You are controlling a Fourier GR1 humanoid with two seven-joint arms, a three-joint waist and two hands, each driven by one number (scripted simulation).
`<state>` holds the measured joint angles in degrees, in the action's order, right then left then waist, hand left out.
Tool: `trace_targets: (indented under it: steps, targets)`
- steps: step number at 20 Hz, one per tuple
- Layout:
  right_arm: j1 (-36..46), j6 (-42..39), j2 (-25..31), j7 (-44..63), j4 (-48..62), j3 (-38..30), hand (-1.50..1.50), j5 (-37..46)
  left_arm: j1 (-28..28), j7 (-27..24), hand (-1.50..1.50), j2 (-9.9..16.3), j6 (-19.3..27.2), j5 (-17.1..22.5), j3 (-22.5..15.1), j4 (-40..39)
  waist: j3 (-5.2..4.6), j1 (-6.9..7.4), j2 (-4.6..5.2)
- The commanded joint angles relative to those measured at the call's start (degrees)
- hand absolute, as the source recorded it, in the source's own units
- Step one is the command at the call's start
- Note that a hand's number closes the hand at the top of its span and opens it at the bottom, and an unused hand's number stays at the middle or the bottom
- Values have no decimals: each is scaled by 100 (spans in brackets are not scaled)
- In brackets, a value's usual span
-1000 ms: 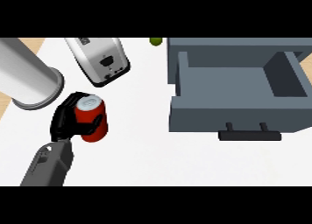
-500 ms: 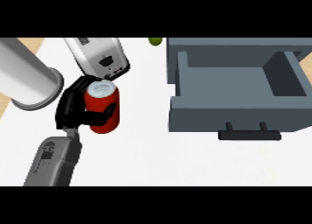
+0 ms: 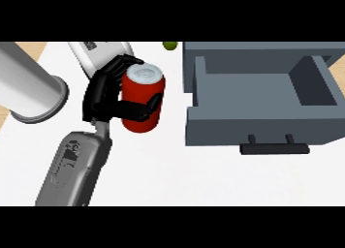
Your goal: Pick up the can, place it into the drawer and close the drawer
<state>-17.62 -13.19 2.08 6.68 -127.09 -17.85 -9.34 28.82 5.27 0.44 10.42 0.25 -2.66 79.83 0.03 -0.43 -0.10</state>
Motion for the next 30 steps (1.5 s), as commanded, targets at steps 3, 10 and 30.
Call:
trace_targets:
  steps: [3, 10, 30]
  targets:
    - [-148, -29, -173, -36, -136, 50, -150, 54, 1052, 843, 150, -42, 727, -21, -494, -77, 0, -33, 3]
    - [48, -63, -174, -230, 212, 17, -150, 167, 2264, 1212, 150, -43, 1162, -213, -611, -545, 0, -31, 7]
    - [164, -68, -177, -184, 221, 196, -150, 315, 5358, 755, 150, -44, 1915, 1202, -1007, -4122, 5, -211, 54]
